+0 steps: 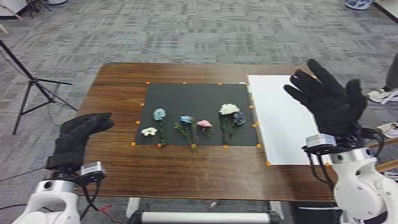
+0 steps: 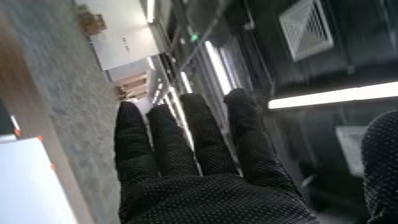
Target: Arrange flowers
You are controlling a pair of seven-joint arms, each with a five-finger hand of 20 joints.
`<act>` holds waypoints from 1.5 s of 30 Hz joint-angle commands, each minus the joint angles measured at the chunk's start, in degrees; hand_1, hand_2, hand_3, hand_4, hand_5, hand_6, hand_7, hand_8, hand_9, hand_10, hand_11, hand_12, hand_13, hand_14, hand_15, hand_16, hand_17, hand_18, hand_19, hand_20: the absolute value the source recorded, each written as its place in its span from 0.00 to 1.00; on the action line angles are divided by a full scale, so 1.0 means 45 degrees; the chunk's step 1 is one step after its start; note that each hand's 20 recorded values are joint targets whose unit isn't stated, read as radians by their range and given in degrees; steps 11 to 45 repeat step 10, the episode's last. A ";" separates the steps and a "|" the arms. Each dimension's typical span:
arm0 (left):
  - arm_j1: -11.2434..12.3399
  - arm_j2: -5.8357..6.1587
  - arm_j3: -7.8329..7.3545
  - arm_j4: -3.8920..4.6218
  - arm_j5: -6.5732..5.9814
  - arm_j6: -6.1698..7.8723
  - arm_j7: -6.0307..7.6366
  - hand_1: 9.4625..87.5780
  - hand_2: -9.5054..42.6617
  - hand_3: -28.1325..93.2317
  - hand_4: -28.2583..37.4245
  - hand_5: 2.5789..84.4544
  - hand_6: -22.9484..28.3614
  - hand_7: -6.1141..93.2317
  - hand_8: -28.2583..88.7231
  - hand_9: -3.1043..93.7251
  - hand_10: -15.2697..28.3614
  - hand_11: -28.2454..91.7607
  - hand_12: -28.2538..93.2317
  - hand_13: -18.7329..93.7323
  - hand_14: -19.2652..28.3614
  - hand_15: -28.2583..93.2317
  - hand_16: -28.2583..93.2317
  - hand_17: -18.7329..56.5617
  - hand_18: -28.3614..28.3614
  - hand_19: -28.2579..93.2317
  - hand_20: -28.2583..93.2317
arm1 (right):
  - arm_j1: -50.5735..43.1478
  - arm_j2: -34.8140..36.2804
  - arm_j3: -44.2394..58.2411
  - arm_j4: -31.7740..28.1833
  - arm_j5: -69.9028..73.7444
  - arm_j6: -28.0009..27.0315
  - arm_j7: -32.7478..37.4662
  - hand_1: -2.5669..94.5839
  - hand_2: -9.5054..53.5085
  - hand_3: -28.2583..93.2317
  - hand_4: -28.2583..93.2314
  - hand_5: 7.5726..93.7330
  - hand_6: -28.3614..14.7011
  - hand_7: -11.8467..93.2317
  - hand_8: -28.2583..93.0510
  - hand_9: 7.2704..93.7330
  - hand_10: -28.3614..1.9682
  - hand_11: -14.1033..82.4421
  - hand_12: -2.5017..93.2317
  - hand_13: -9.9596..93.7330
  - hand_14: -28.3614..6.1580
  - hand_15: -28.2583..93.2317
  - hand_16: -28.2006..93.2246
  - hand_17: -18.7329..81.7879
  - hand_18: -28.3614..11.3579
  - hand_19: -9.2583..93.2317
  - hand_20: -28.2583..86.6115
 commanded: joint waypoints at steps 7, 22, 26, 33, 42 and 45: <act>0.0771 -0.0414 -0.0188 -0.0494 0.0157 0.0211 0.0271 0.34 0.28 0.78 0.12 0.65 0.48 0.30 0.17 0.62 0.66 0.46 0.34 0.57 0.76 0.45 0.22 0.35 0.67 0.31 0.37 | -0.0551 -0.0334 0.0440 0.0376 -0.2573 0.0787 -0.1295 0.03 0.25 0.83 0.07 0.34 0.61 0.22 0.16 0.34 0.43 0.18 0.14 0.33 0.39 0.26 0.36 0.30 0.27 0.25 0.44; 0.0893 -0.0441 -0.0281 -0.0547 0.0165 0.0228 0.0214 0.34 0.28 0.78 0.12 0.65 0.48 0.30 0.17 0.62 0.66 0.46 0.34 0.57 0.76 0.45 0.22 0.35 0.68 0.31 0.37 | -0.0635 -0.0279 0.0602 0.0334 -0.2739 0.0494 -0.1198 0.03 0.26 0.83 0.07 0.35 0.61 0.22 0.16 0.35 0.43 0.18 0.14 0.34 0.37 0.27 0.36 0.30 0.26 0.25 0.44; 0.0893 -0.0441 -0.0281 -0.0547 0.0165 0.0228 0.0214 0.34 0.28 0.78 0.12 0.65 0.48 0.30 0.17 0.62 0.66 0.46 0.34 0.57 0.76 0.45 0.22 0.35 0.68 0.31 0.37 | -0.0635 -0.0279 0.0602 0.0334 -0.2739 0.0494 -0.1198 0.03 0.26 0.83 0.07 0.35 0.61 0.22 0.16 0.35 0.43 0.18 0.14 0.34 0.37 0.27 0.36 0.30 0.26 0.25 0.44; 0.0893 -0.0441 -0.0281 -0.0547 0.0165 0.0228 0.0214 0.34 0.28 0.78 0.12 0.65 0.48 0.30 0.17 0.62 0.66 0.46 0.34 0.57 0.76 0.45 0.22 0.35 0.68 0.31 0.37 | -0.0635 -0.0279 0.0602 0.0334 -0.2739 0.0494 -0.1198 0.03 0.26 0.83 0.07 0.35 0.61 0.22 0.16 0.35 0.43 0.18 0.14 0.34 0.37 0.27 0.36 0.30 0.26 0.25 0.44; 0.0893 -0.0441 -0.0281 -0.0547 0.0165 0.0228 0.0214 0.34 0.28 0.78 0.12 0.65 0.48 0.30 0.17 0.62 0.66 0.46 0.34 0.57 0.76 0.45 0.22 0.35 0.68 0.31 0.37 | -0.0635 -0.0279 0.0602 0.0334 -0.2739 0.0494 -0.1198 0.03 0.26 0.83 0.07 0.35 0.61 0.22 0.16 0.35 0.43 0.18 0.14 0.34 0.37 0.27 0.36 0.30 0.26 0.25 0.44; 0.0893 -0.0441 -0.0281 -0.0547 0.0165 0.0228 0.0214 0.34 0.28 0.78 0.12 0.65 0.48 0.30 0.17 0.62 0.66 0.46 0.34 0.57 0.76 0.45 0.22 0.35 0.68 0.31 0.37 | -0.0635 -0.0279 0.0602 0.0334 -0.2739 0.0494 -0.1198 0.03 0.26 0.83 0.07 0.35 0.61 0.22 0.16 0.35 0.43 0.18 0.14 0.34 0.37 0.27 0.36 0.30 0.26 0.25 0.44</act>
